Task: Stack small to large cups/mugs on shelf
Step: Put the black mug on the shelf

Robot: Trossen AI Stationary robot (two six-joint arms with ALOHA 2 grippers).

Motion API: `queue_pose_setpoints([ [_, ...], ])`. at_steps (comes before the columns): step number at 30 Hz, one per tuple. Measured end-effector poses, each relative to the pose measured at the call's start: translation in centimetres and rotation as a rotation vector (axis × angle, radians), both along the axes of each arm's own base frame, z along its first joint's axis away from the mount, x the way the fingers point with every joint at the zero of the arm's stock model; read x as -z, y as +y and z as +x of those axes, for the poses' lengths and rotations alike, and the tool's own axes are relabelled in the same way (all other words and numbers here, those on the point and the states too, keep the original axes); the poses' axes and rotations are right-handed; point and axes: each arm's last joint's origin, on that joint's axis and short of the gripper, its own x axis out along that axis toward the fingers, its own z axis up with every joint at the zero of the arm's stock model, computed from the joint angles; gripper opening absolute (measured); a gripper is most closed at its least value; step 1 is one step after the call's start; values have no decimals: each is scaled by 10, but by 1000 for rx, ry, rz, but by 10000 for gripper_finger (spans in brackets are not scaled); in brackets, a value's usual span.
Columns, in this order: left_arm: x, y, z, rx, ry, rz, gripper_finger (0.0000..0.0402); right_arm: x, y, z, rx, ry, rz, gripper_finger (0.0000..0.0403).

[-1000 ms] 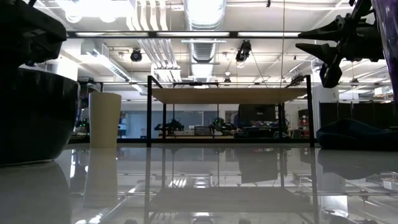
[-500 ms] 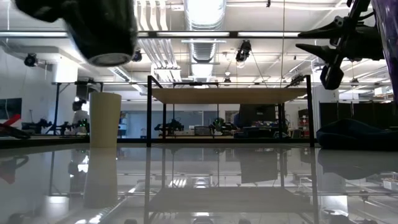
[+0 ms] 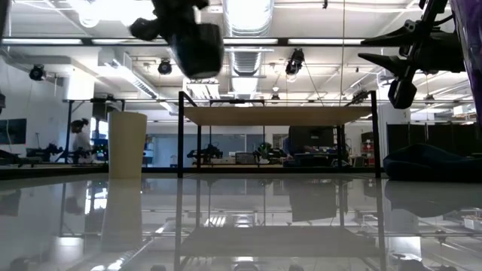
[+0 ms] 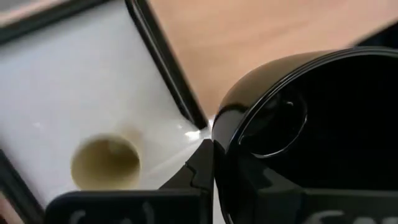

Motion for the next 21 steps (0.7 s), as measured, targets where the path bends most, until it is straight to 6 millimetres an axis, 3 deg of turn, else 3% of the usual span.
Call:
queue_pose_setpoints([
  [5,2,41,30,33,55,14,4,0,0,0,0,0,2,82],
  [10,5,59,54,89,59,30,4,0,0,0,-2,-2,9,82],
  [17,25,72,52,53,142,-13,4,0,0,0,-5,-1,9,82],
  [21,16,71,44,24,116,9,4,0,0,0,-5,-1,9,82],
])
